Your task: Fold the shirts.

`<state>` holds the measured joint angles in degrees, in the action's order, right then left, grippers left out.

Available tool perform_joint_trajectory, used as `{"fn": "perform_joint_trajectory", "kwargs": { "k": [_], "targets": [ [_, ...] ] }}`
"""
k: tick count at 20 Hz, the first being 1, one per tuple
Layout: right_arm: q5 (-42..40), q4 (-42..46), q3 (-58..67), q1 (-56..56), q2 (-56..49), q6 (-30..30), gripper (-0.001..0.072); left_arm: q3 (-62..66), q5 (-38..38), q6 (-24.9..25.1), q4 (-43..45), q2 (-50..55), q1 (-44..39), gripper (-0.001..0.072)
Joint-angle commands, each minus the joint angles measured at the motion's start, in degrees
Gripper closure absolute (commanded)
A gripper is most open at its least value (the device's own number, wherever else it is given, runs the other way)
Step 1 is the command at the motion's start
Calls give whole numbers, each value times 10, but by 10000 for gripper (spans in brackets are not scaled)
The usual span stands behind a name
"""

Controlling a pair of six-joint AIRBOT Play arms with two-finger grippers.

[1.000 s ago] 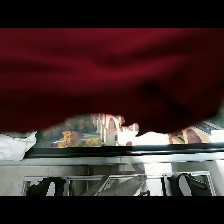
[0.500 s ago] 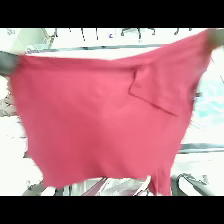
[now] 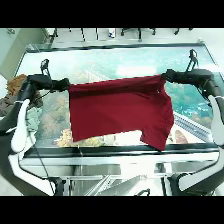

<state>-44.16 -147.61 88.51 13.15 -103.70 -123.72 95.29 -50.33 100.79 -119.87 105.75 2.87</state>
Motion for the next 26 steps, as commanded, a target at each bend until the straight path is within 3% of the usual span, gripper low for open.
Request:
{"fn": "perform_joint_trajectory", "kwargs": {
  "k": [1,6,9,12,15,17,26],
  "targets": [
    [14,0,105,10,-96,43,689,146,-50,-32,1,113,-4,693],
    [-72,59,181,34,-111,53,689,227,-111,-95,90,122,-24,693],
    [-144,190,182,36,-109,92,689,191,-157,-100,104,119,-39,693],
    [-195,338,181,23,-110,141,689,168,-179,-143,193,119,-63,692],
    [-199,400,180,6,-112,158,689,163,-186,-189,271,120,-87,693],
    [-200,445,180,-6,-121,185,689,163,-191,-190,282,120,-94,693],
    [-185,463,178,-34,-132,196,688,163,-198,-190,287,120,-100,692]
  ]
}}
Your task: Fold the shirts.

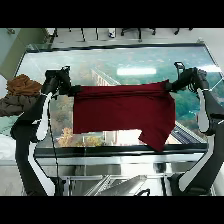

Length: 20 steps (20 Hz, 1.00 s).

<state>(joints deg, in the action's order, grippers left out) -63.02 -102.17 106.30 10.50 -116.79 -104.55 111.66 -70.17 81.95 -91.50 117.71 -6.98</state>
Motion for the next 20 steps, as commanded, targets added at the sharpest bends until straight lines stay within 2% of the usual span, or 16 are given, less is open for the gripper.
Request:
{"fn": "perform_joint_trajectory", "kwargs": {
  "k": [1,3,4,5,6,7,9,11,13,15,18,20],
  "targets": [
    [3,9,0,-10,-1,5,688,0,1,-2,-1,0,-1,692],
    [5,8,0,-14,-1,5,686,0,0,-2,-5,0,-2,692],
    [4,9,0,-14,-1,5,613,0,1,-2,-19,0,-1,680],
    [2,9,1,-14,2,23,449,2,0,-2,-32,0,-1,411],
    [-2,9,1,-14,8,42,364,9,-6,-2,-42,0,-1,88],
    [-8,9,1,-12,17,50,302,21,-19,-2,-46,0,-1,0],
    [-30,9,1,-2,51,52,246,66,-76,-2,-44,0,3,0],
    [-68,9,1,17,96,58,247,90,-139,0,-45,-21,18,0],
    [-120,5,0,48,136,63,247,52,-175,1,-44,-69,41,1],
    [-170,-41,-21,89,173,59,247,-35,-192,12,-46,-128,68,2],
    [-208,-165,-158,162,254,23,248,-245,-150,34,-58,-230,94,3],
    [-202,-206,-292,214,322,2,248,-403,-81,69,-143,-287,107,3]
  ]
}}
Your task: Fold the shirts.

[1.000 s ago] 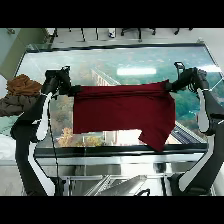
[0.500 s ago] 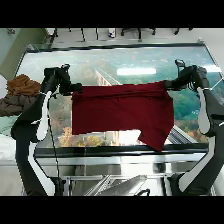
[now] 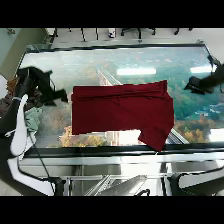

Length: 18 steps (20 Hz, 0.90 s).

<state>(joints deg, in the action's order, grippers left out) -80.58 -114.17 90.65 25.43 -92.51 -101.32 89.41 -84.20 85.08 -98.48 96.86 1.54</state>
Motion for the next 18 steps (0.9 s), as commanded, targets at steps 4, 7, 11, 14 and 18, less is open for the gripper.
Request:
{"fn": "perform_joint_trajectory", "kwargs": {
  "k": [4,7,11,14,18],
  "targets": [
    [-9,-95,-334,151,165,-71,248,-346,157,103,-188,-105,36,128],
    [11,-96,-415,161,173,-90,248,-365,171,130,-235,-89,29,128],
    [54,-111,-476,134,170,-106,248,-323,173,130,-245,-65,-2,450],
    [80,-111,-490,101,150,-106,248,-272,165,130,-245,-43,-23,691],
    [106,-137,-490,40,94,-106,248,-231,132,130,-241,-19,-38,691]
  ]
}}
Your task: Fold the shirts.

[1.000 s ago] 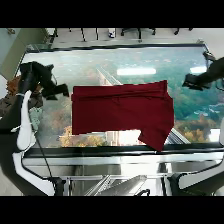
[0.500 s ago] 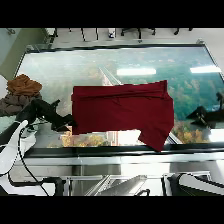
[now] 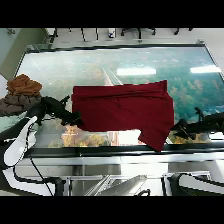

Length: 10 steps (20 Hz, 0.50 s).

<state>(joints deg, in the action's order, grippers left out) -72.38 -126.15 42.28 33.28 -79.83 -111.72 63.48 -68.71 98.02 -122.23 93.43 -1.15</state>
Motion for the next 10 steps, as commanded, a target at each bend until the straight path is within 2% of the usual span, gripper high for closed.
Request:
{"fn": "perform_joint_trajectory", "kwargs": {
  "k": [1,2,3,5,6,8,10],
  "targets": [
    [29,-24,-6,-54,-46,-7,248,32,-26,1,-3,15,-11,691],
    [33,-35,-6,-68,-56,-12,250,38,-33,0,-3,15,-10,691],
    [37,-47,-6,-80,-63,-22,285,43,-38,0,-2,15,-10,692],
    [40,-51,-2,-92,-62,-26,592,56,-62,-13,19,15,-6,692],
    [40,-50,-1,-92,-54,-26,667,60,-80,-27,48,14,-6,691],
    [37,-34,-2,-92,-25,-9,688,50,-95,-64,120,-4,-6,692],
    [37,36,-14,-92,23,56,688,11,-88,-83,171,-49,2,691]
  ]
}}
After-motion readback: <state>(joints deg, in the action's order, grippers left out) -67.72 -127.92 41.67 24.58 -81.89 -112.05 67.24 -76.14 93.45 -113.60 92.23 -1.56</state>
